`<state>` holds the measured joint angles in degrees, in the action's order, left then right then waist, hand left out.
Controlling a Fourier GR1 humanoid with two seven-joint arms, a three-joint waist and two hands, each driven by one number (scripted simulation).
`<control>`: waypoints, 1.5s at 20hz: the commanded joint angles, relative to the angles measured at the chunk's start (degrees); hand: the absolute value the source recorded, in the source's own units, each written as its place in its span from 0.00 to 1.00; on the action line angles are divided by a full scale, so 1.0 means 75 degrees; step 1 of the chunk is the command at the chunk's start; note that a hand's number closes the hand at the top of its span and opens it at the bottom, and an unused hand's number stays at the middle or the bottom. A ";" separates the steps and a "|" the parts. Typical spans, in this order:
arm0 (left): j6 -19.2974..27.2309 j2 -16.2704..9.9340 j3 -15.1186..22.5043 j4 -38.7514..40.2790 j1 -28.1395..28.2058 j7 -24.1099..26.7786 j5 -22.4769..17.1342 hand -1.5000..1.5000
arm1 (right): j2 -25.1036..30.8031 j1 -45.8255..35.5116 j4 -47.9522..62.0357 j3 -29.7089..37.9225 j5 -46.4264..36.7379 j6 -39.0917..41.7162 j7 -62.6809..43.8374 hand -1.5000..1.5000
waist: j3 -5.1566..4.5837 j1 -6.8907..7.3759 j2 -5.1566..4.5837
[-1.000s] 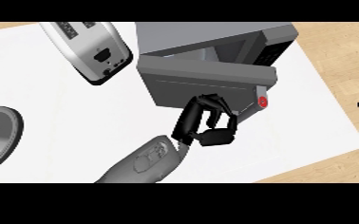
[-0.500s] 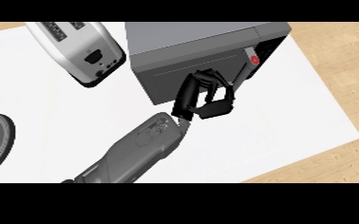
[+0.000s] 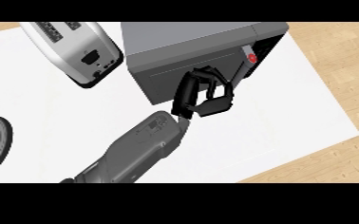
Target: Pick up the milk, place it into the microwave and close the microwave
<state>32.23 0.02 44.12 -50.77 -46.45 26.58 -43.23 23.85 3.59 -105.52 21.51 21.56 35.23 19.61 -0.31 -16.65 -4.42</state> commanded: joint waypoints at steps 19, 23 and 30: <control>-0.0207 -0.0003 -0.0150 0.0915 -0.0839 0.1023 -0.1010 1.00 | 0.1093 -0.0912 0.0642 0.0762 0.0541 0.0002 -0.0444 0.00 | 0.0020 -0.0196 -0.0114; -0.0209 -0.0003 -0.0164 0.0935 -0.0919 0.1217 -0.1149 1.00 | 0.1151 -0.1086 0.0834 0.0808 0.0673 0.0012 -0.0446 0.00 | 0.0029 -0.0126 -0.0138; -0.0194 -0.0003 0.0001 0.1014 -0.0885 0.1453 -0.1370 1.00 | 0.1654 -0.1296 0.1018 0.1011 0.0415 0.0119 -0.0428 0.00 | 0.0036 -0.0163 -0.0197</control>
<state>31.69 0.02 46.99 -47.95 -48.04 38.00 -52.40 34.81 -5.39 -98.65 28.45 25.15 35.67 16.23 0.08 -17.20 -4.94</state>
